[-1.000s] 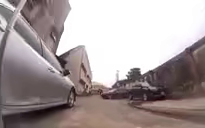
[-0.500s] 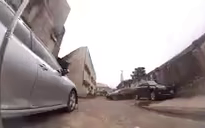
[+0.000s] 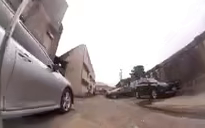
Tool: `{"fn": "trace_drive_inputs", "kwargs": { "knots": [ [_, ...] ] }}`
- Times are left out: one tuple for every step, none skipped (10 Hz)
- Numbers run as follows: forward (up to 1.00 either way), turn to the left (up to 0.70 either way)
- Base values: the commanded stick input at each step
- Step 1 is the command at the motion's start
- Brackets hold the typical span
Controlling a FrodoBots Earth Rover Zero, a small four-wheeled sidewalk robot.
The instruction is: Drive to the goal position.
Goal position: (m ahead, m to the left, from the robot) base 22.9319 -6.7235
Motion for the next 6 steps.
{"fn": "trace_drive_inputs", "kwargs": {
  "knots": [
    [0.84,0.03],
    [0.84,0.03],
    [0.84,0.03],
    [0.84,0.03],
    [0.84,0.03],
    [0.84,0.03]
  ]
}}
